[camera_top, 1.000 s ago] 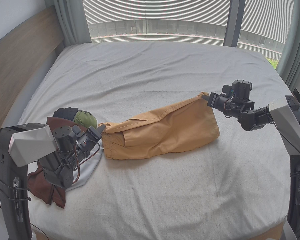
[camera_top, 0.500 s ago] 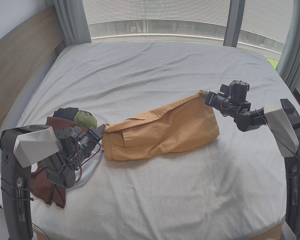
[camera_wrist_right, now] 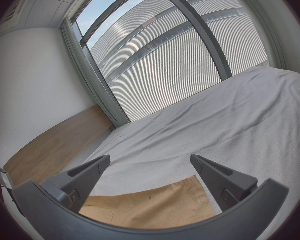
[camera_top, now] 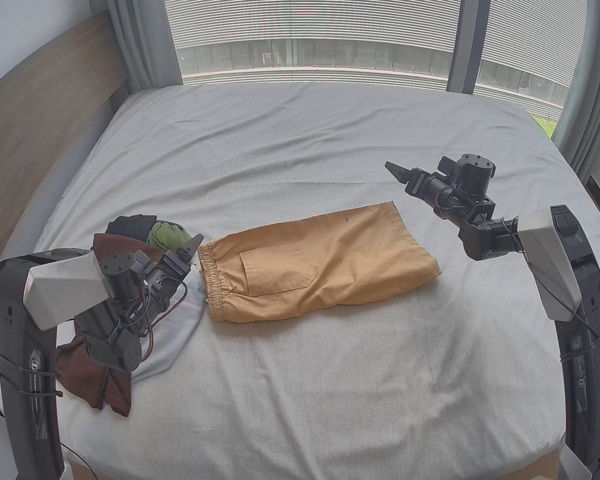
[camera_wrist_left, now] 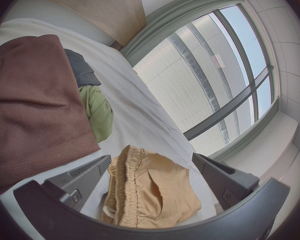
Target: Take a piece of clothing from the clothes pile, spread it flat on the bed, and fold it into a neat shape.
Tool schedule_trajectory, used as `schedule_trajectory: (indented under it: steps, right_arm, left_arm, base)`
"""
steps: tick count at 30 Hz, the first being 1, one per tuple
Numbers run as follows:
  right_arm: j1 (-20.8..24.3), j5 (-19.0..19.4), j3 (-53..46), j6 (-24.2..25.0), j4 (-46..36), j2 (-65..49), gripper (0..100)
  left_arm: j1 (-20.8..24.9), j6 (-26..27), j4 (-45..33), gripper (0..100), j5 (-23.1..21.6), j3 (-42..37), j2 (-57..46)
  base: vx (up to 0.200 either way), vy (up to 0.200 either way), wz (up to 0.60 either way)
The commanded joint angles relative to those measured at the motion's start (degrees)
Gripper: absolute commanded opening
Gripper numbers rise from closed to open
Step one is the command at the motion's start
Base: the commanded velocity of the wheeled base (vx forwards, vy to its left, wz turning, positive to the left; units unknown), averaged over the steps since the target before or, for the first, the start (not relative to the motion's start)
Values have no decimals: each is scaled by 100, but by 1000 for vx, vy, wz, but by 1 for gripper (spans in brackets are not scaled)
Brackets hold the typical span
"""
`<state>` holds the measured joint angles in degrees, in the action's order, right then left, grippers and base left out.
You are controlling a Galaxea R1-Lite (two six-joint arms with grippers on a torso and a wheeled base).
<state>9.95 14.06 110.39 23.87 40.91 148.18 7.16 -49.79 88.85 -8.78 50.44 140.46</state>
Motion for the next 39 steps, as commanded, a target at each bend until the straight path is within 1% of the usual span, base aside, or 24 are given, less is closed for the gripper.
schedule_trajectory:
  steps: [1, 3, 4, 6, 7, 9, 13, 14, 15, 17, 18, 19, 23, 28, 32, 35, 39]
  right_arm:
    - [7, -96, -272, 39, 13, -281, 100]
    - [7, -105, -773, 39, 13, -606, 100]
    - [7, -105, -773, 39, 13, -606, 100]
    - [25, -114, -1546, 48, 48, -1010, 100]
    - [25, -114, -1590, 48, 57, -1036, 100]
    - [25, -87, -2434, 48, 303, -1397, 100]
    - [25, -52, -3691, 109, 752, -1783, 100]
    - [25, -52, -3946, 153, 892, -1827, 100]
    - [25, -52, -3990, 162, 919, -1836, 100]
    - [-19, 53, -4649, 408, 1551, -1907, 100]
    - [-28, 71, -4702, 443, 1613, -1915, 100]
    - [-63, 159, -4974, 593, 1877, -1907, 100]
    - [-195, 335, -5387, 716, 2131, -1819, 100]
    - [-239, 361, -5475, 724, 2123, -1590, 100]
    - [-239, 370, -5625, 724, 1965, -1546, 100]
    - [-256, 370, -5607, 716, 1780, -1511, 100]
    - [-292, 379, -5537, 724, 1745, -1300, 100]
  left_arm:
    - [5, 22, 1, 100, -10, -298, -177]
    - [58, 4, 1, 100, -89, -571, -353]
    - [58, 4, 1, 100, -89, -571, -353]
    - [155, 13, 1, 100, -212, -852, -528]
    - [163, 13, 1, 100, -230, -870, -537]
    - [172, 13, 1, 100, -414, -1063, -731]
    - [119, 57, 1, 100, -696, -1292, -1012]
    - [111, 83, 1, 100, -757, -1353, -1065]
    - [111, 92, 1, 100, -766, -1362, -1065]
    - [102, 259, 1, 100, -871, -1450, -1117]
    - [102, 285, -8, 100, -871, -1459, -1117]
    - [111, 443, 1, 100, -871, -1485, -1100]
    - [128, 769, -8, 100, -889, -1520, -1073]
    - [128, 786, 1, 100, -898, -1564, -1073]
    - [128, 786, -8, 100, -898, -1582, -1047]
    - [137, 786, -8, 100, -898, -1599, -994]
    - [146, 804, -8, 100, -898, -1599, -950]
  base:
    - [0, 0, 0]
    - [0, 0, 0]
    - [0, 0, 0]
    - [0, 0, 0]
    - [0, 0, 0]
    - [0, 0, 0]
    - [0, 0, 0]
    - [0, 0, 0]
    - [0, 0, 0]
    - [0, 0, 0]
    - [0, 0, 0]
    - [0, 0, 0]
    - [0, 0, 0]
    - [0, 0, 0]
    - [0, 0, 0]
    - [0, 0, 0]
    - [0, 0, 0]
